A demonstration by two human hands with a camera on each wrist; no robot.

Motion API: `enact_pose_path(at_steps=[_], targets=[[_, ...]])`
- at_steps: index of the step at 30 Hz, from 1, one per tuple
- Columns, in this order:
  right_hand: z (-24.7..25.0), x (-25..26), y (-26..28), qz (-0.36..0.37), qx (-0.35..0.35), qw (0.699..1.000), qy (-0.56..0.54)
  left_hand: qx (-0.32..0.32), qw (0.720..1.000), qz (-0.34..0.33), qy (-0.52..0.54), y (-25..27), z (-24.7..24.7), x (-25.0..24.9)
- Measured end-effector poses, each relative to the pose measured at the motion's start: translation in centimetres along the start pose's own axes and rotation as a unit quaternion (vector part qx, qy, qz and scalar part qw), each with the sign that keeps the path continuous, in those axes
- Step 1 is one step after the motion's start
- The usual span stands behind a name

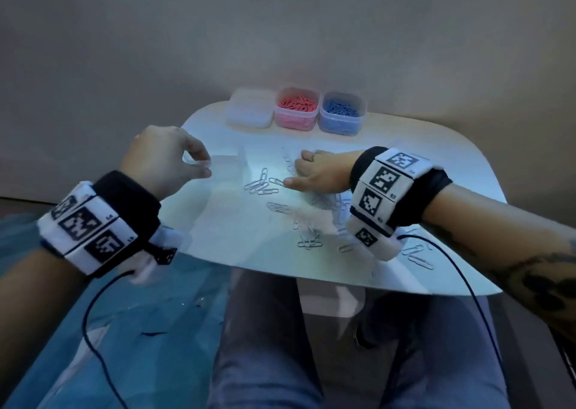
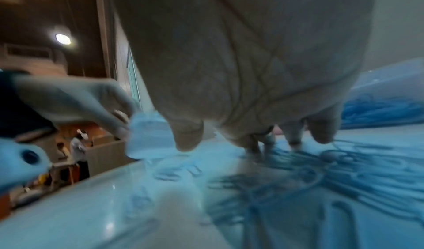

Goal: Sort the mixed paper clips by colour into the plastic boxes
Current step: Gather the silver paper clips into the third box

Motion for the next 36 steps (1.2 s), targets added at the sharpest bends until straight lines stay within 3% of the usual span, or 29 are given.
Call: enact_pose_path(at_steps=[4,8,12,17,22,29,32,34,36], targets=[[1.8,1.3,-0.2,0.006,-0.063,0.998,0.023,0.000,0.999,-0.021,-0.045,-1.3,-0.7,-1.9],[0.3,1.7,-1.5,0.039,-0.005,0.998,0.044,0.002,0.997,-0.021,-0.070,-1.9,-1.4,-2.3],[-0.6,0.7,1.0,0.039,0.033,0.998,0.037,-0.013,0.994,-0.055,-0.091,-1.6,-1.8,-2.4],[-0.5,3.8,2.0,0.064,-0.064,0.996,0.018,-0.044,0.989,-0.067,-0.122,-1.5,-1.7,-2.9],[-2.8,7.0,-0.1,0.086,-0.015,0.996,-0.007,-0.042,0.988,-0.039,-0.147,-2.1,-1.4,-2.4],[-2.7,1.6,3.1,-0.003,0.012,1.000,0.013,-0.020,0.991,-0.038,-0.126,-2.2,-1.5,-3.2],[-1.6,-1.9,5.2,-0.014,-0.023,0.997,-0.070,-0.039,0.993,-0.047,-0.105,-1.5,-1.4,-3.8],[-0.8,-5.7,5.7,-0.060,-0.050,0.991,-0.110,-0.090,0.992,-0.079,-0.046,0.6,-1.2,-5.0],[-0.8,-10.0,5.6,-0.124,-0.040,0.987,-0.093,-0.065,0.993,-0.094,0.010,3.0,-2.0,-6.1]])
Point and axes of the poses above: each hand's wrist, its own y-axis away from the middle knuckle, its own z-axis out of the back of the hand, x = y × z, the point moved 4 cm from there along -y, towards the middle knuckle, and after that the axes turned 10 degrees about z, right-handed, at the moved point
